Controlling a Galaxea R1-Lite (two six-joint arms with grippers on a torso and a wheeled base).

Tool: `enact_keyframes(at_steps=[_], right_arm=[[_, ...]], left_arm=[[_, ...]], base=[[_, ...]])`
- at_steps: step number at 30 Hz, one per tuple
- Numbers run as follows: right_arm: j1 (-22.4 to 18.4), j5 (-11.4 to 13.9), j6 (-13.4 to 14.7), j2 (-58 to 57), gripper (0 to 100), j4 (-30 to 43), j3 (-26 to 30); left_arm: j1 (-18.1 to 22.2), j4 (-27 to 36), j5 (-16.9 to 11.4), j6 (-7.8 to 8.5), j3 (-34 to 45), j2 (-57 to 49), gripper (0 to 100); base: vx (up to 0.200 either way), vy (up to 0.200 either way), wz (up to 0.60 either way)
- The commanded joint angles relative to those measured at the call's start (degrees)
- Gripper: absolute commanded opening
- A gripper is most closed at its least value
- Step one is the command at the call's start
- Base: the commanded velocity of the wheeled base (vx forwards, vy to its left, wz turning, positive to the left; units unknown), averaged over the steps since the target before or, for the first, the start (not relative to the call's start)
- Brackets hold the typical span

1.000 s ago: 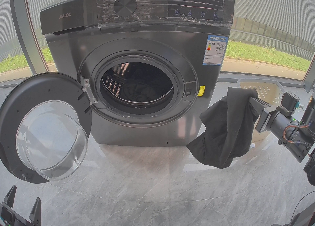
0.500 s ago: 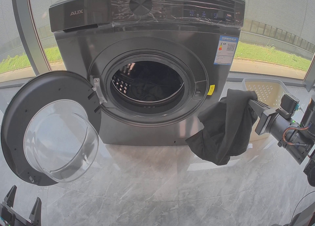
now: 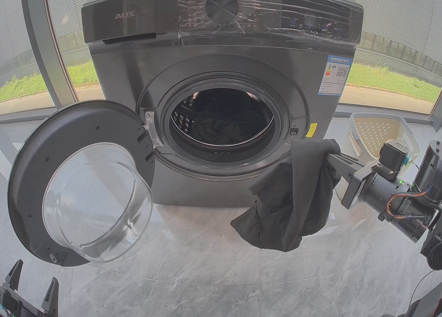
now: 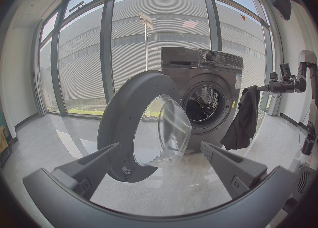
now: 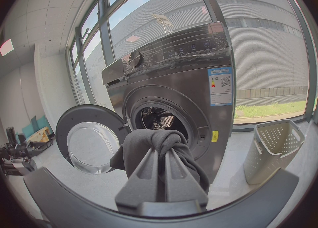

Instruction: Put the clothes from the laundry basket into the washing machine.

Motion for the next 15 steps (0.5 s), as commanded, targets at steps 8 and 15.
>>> enact_keyframes(at_steps=[8, 15], right_arm=[[4.77, -0.61, 3.27, 5.30, 0, -1.01, -4.63], [7.59, 0.18, 3.53, 8.90, 0, -2.24, -8.14]], left_arm=[[0.34, -1.74, -0.62, -0.37, -2.50, -0.35, 100], [0.08, -2.79, -13.98, -0.29, -11.12, 13.71, 100]], base=[[0.000, 0.000, 0.00], [0.000, 0.000, 0.00]])
